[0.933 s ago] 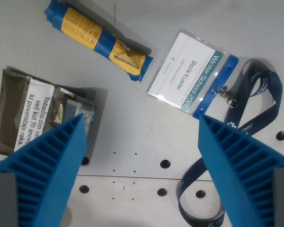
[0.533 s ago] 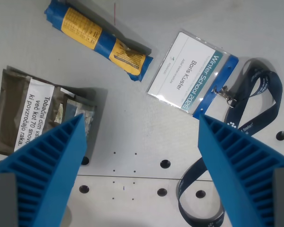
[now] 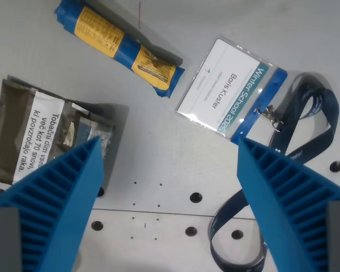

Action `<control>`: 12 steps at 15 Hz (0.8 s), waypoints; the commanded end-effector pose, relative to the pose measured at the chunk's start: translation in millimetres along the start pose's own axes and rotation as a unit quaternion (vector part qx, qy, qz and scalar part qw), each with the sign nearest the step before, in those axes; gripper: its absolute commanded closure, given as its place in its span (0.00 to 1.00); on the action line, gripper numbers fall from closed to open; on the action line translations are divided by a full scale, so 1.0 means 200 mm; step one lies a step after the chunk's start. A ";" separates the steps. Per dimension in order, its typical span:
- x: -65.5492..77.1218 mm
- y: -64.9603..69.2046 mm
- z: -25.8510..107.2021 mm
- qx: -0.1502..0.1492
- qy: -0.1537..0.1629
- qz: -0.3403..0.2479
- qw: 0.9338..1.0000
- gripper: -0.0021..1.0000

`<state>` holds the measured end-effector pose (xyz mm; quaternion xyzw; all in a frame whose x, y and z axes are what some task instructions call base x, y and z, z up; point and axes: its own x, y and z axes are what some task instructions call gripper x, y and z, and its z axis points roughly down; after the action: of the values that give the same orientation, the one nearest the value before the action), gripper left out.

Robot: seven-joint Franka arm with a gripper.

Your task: Move above the blue bag

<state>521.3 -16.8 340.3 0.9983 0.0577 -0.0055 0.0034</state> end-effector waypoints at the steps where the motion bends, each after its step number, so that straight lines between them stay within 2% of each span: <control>1: 0.01 -0.01 0.03 -0.003 0.020 -0.066 0.998 0.00; 7: 0.02 -0.05 0.14 -0.006 0.034 -0.149 0.988 0.00; 12: 0.04 -0.09 0.25 -0.012 0.043 -0.224 0.973 0.00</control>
<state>530.6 0.7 292.9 0.9860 0.1664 -0.0109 0.0032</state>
